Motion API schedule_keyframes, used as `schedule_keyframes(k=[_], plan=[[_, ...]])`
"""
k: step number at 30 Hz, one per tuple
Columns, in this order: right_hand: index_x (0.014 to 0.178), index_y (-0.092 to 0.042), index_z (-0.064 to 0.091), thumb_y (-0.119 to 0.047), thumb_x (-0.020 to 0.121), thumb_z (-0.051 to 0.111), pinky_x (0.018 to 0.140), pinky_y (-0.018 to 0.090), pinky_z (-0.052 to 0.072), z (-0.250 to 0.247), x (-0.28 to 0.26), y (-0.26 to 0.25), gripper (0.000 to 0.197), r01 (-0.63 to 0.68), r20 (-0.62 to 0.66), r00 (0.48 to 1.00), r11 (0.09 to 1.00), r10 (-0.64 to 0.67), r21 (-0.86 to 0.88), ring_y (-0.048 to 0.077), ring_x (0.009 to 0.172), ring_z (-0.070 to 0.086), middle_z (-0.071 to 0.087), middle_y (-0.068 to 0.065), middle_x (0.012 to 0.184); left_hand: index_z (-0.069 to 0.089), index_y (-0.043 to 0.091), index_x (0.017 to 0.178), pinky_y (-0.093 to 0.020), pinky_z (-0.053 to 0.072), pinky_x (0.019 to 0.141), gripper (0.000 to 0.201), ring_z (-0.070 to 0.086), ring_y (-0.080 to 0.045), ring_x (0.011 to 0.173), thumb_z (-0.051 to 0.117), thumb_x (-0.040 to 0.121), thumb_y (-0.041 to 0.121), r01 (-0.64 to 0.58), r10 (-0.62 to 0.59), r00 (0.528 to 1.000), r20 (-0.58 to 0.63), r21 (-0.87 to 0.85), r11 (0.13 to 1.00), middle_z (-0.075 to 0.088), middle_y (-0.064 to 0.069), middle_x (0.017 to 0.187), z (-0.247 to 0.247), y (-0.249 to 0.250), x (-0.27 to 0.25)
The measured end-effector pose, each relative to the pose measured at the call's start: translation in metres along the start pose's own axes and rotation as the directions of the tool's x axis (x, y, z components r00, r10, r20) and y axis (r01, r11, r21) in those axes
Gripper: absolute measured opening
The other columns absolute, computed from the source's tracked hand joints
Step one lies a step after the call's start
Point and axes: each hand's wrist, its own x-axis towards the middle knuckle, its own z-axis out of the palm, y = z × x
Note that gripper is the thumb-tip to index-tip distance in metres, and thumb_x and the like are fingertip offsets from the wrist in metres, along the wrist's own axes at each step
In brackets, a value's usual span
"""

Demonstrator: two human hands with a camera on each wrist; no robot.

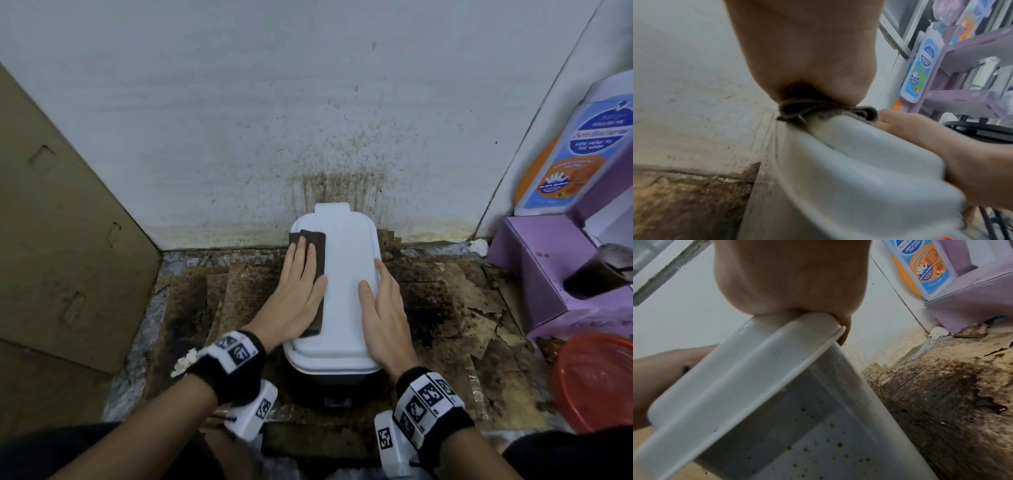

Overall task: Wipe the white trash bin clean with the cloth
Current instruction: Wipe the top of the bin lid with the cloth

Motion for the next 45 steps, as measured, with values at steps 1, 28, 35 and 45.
schedule_keyframes(k=[1, 28, 35, 45], plan=[[0.159, -0.042, 0.011, -0.056, 0.106, 0.029, 0.118, 0.044, 0.03, 0.0, 0.0, 0.0, 0.058, 0.003, 0.0, 1.0, 1.0, -0.003, 0.004, 0.014, 0.151, 0.023, 0.016, -0.015, 0.166, -0.017, 0.016, 0.164, -0.025, -0.015, 0.124, 0.067, -0.036, -0.007, 0.151, 0.022, 0.115, 0.041, 0.004, -0.004, 1.0, 0.013, -0.01, 1.0, -0.035, 0.008, 0.166, -0.005, -0.003, 0.013], [0.159, -0.038, 0.015, -0.052, 0.106, 0.032, 0.114, 0.032, 0.027, 0.001, 0.0, 0.0, 0.057, 0.013, -0.02, 1.0, 1.0, -0.013, 0.023, 0.011, 0.149, 0.024, 0.021, -0.012, 0.165, -0.025, 0.016, 0.16, -0.028, -0.022, 0.124, 0.087, -0.041, -0.005, 0.148, -0.031, 0.087, 0.064, -0.156, 0.118, 0.986, 0.114, 0.419, 0.894, -0.039, 0.002, 0.164, 0.009, 0.015, -0.028], [0.16, -0.039, 0.013, -0.054, 0.106, 0.029, 0.12, 0.037, 0.025, 0.002, 0.002, -0.002, 0.058, 0.002, 0.0, 1.0, 1.0, -0.002, 0.031, 0.011, 0.151, 0.02, 0.017, -0.014, 0.166, -0.017, 0.016, 0.162, -0.03, -0.013, 0.128, 0.064, -0.028, -0.011, 0.156, 0.007, 0.11, 0.045, -0.203, 0.149, 0.977, 0.154, 0.444, 0.873, -0.027, 0.003, 0.169, -0.006, 0.005, 0.014], [0.16, -0.042, 0.01, -0.055, 0.106, 0.026, 0.123, 0.036, 0.02, 0.001, 0.002, -0.002, 0.058, -0.002, 0.013, 1.0, 0.999, 0.001, 0.043, 0.009, 0.152, 0.017, 0.015, -0.017, 0.167, -0.006, 0.002, 0.164, -0.04, -0.005, 0.13, 0.062, -0.014, -0.026, 0.161, 0.018, 0.114, 0.028, -0.113, 0.058, 0.986, 0.154, 0.378, 0.919, -0.013, -0.013, 0.174, -0.03, 0.006, 0.13]])
